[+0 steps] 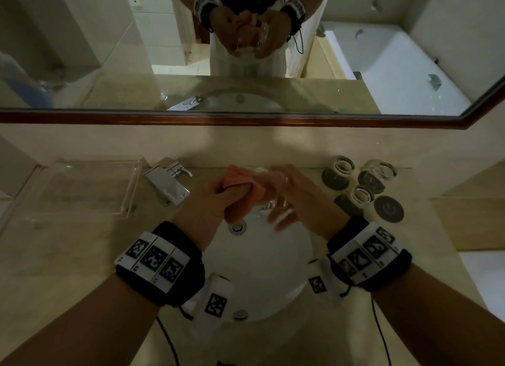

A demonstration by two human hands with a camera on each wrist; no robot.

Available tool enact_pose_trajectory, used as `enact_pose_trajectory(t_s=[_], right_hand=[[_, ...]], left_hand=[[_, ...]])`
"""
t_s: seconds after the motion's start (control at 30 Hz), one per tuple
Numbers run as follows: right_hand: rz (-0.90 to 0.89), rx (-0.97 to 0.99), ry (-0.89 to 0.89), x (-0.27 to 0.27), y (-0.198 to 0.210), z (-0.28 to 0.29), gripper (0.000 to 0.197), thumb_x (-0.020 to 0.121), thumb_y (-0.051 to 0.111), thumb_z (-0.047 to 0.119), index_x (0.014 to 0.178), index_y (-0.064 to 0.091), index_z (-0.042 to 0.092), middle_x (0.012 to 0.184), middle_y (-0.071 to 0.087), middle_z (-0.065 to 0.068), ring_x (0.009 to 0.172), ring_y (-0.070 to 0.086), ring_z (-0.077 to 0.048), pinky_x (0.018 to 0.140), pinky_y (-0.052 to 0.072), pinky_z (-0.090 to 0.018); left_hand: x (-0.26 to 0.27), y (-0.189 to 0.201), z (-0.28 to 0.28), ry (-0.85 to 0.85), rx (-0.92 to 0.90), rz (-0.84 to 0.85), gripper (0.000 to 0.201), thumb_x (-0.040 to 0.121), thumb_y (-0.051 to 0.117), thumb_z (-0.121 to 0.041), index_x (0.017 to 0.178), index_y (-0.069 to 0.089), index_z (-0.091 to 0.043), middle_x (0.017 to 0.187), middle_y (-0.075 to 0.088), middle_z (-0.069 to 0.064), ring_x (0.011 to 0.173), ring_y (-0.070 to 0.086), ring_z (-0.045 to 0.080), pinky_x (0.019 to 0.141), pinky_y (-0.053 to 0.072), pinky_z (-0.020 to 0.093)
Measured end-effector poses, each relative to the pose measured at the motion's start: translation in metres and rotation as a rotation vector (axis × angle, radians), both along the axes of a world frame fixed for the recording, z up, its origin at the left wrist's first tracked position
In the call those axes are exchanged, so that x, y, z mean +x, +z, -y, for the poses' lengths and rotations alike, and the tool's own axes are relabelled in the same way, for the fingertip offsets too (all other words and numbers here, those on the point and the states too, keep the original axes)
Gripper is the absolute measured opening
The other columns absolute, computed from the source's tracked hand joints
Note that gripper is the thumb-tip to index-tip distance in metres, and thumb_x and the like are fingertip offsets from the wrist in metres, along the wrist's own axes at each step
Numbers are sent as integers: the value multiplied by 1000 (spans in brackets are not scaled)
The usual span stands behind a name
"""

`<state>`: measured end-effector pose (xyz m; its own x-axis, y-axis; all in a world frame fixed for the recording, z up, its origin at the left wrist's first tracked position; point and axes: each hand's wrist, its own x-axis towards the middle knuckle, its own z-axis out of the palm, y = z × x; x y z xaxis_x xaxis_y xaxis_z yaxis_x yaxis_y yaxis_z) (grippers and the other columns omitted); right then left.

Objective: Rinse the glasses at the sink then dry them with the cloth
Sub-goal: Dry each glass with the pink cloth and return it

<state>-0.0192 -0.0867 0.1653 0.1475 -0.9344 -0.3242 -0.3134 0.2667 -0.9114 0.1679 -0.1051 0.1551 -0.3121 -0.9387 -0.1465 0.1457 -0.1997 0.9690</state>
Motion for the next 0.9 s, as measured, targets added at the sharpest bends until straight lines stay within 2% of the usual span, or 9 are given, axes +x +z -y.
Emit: enact_pose_trajectory(t_s=[0.1,0.2,0.3,0.43,0.53,0.6,0.73,0.83,0.9], right_hand=[[-11,-61,3,-4,-1,0,34,102,49,42,115,54,11,93,67,-13,63,68,-24,63,61,-46],[-67,-295,73,-11,-8,-1,42,85,78,23,121,56,22,114,65,-1,88,72,-19,74,64,-39],[-48,-357,61,-12,-11,-3,58,74,87,18,121,56,29,120,61,6,97,70,-20,78,64,-41],[98,-86,-85,-4,-2,1,30,97,58,41,117,56,18,107,67,-8,84,73,-30,69,64,-47],[81,-80,-74,-4,-1,3,30,102,49,39,112,57,12,91,68,-15,65,69,-26,60,61,-40],[54,-210,-30,-8,-3,3,22,97,64,25,115,57,15,102,68,-12,75,72,-25,64,62,-37],[31,-390,47,-17,-7,0,59,69,83,-7,118,59,17,120,63,-3,100,69,-20,79,63,-37],[82,-308,-46,-12,-4,3,45,81,80,9,120,58,18,121,62,-1,103,69,-21,80,63,-37],[123,-91,-106,-7,2,6,32,97,61,33,123,56,15,114,66,-8,94,72,-24,76,64,-42]], left_hand=[[1,-2,-1,-8,7,-20,21,82,61,-25,86,81,-22,93,78,3,93,72,18,85,55,30],[1,-2,-1,22,31,-35,22,82,60,-26,85,82,-23,93,78,1,91,72,15,85,53,31],[0,-3,-1,57,15,-21,21,78,61,-30,79,82,-29,89,78,-3,89,72,11,89,51,35],[-2,-2,2,52,-6,-34,19,79,65,-31,83,82,-26,94,79,-1,93,73,15,88,53,31],[-3,0,2,34,-5,-49,21,80,64,-30,88,81,-21,100,78,4,99,72,20,93,55,33],[-4,0,2,46,14,-56,21,79,62,-29,85,81,-21,98,78,3,98,72,20,93,54,34],[-5,0,2,55,-6,-47,20,76,62,-30,77,82,-30,86,79,-6,86,73,8,82,55,25],[-5,0,3,36,-35,-40,15,84,67,-28,81,82,-29,89,79,-3,88,73,13,82,56,27],[-5,0,4,39,-43,-38,14,86,68,-26,83,82,-28,92,79,-2,91,73,14,82,56,26]])
